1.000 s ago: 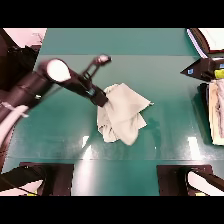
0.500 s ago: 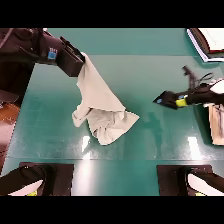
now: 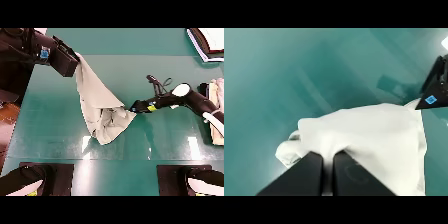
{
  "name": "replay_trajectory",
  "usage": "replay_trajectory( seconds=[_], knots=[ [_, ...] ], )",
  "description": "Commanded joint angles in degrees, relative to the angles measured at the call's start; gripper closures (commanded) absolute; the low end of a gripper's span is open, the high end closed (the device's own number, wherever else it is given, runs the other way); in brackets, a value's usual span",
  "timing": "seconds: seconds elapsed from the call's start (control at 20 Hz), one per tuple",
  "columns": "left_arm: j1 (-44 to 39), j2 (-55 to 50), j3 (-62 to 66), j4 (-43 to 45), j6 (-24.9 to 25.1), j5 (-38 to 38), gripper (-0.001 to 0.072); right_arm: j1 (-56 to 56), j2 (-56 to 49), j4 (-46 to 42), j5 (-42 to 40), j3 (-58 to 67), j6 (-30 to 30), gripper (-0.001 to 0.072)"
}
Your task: Fold the shirts.
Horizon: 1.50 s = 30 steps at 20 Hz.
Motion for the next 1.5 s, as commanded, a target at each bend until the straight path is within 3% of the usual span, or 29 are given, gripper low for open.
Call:
replay_trajectory(
  seconds=[0.0,0.2,0.35,0.4,0.5,0.55,0.75,0.85,0.95,1.15,1.45],
  knots=[
    [0.0,0.0,0.1,0.2,-0.1,-2.6,0.0675,2.9,-4.7,-3.6,0.1,5.3,-0.7,0.0119],
    [0.0,0.0,0.1,0.2,-0.1,-3.1,0.0675,1.0,-6.6,-6.2,1.0,4.1,-0.1,0.012],
    [0.0,0.0,0.1,0.2,-0.1,-2.8,0.0676,1.6,-6.6,-5.7,1.8,2.4,-0.3,0.0176],
    [0.0,0.0,0.1,0.2,-0.1,-2.6,0.0675,2.1,-6.6,-5.7,2.1,2.4,-1.1,0.0291],
    [0.0,0.0,0.1,0.3,-0.2,-2.6,0.0676,3.1,-6.5,-5.8,1.9,2.4,-1.9,0.0663],
    [0.0,0.0,0.1,1.1,-0.2,-2.5,0.0676,3.0,-6.3,-6.3,1.9,2.9,-1.9,0.0693],
    [0.0,0.1,5.6,17.1,-7.6,-1.2,0.0675,-3.8,0.8,-20.3,2.9,9.2,7.1,0.0694],
    [0.0,0.1,12.7,21.7,-8.7,0.4,0.0676,-10.8,6.5,-26.8,3.7,15.3,10.8,0.0694],
    [0.0,0.2,19.3,22.1,-8.7,2.6,0.0675,-18.8,11.8,-26.9,3.6,22.5,11.2,0.0695],
    [0.0,3.6,20.2,22.1,-9.1,7.6,0.0676,-31.2,20.2,-26.3,3.2,34.9,11.2,0.0695],
    [0.0,7.7,20.5,19.1,-9.8,13.8,0.0676,-40.1,28.5,-26.3,1.9,49.0,11.2,0.0695]
  ],
)
